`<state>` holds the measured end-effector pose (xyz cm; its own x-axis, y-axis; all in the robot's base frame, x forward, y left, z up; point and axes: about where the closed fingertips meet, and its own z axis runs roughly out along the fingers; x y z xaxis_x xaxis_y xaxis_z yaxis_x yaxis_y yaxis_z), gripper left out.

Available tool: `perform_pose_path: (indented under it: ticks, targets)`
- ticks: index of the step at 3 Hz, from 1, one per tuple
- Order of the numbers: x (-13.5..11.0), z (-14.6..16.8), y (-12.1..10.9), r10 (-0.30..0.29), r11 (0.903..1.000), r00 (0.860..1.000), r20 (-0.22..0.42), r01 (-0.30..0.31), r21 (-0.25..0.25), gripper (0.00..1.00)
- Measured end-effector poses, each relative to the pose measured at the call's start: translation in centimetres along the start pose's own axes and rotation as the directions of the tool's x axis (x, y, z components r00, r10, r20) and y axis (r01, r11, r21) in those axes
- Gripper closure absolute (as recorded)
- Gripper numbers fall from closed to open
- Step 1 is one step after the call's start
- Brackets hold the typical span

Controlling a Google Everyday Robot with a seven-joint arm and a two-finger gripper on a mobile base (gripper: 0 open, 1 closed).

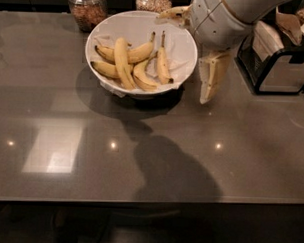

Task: Pick banana from white bowl

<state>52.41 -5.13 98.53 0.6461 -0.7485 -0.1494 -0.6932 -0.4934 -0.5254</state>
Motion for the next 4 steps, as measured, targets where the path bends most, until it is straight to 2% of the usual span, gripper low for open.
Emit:
perform_pose_path:
  ticks: [1, 2, 3, 4]
  targets:
    - [0.0, 0.0, 0.0, -0.001, 1.0000, 1.000, 0.000, 0.001, 0.000, 0.00]
    - [-0.2, -0.1, -0.4, -0.037, 0.9992, 0.999, -0.017, 0.038, 0.013, 0.00]
    - [-0.2, 0.5, -2.5, -0.174, 0.9814, 0.981, -0.085, 0.180, 0.066, 0.00]
    - [-0.5, 1.8, -6.9, -0.372, 0.9102, 0.912, -0.171, 0.395, 0.126, 0.00]
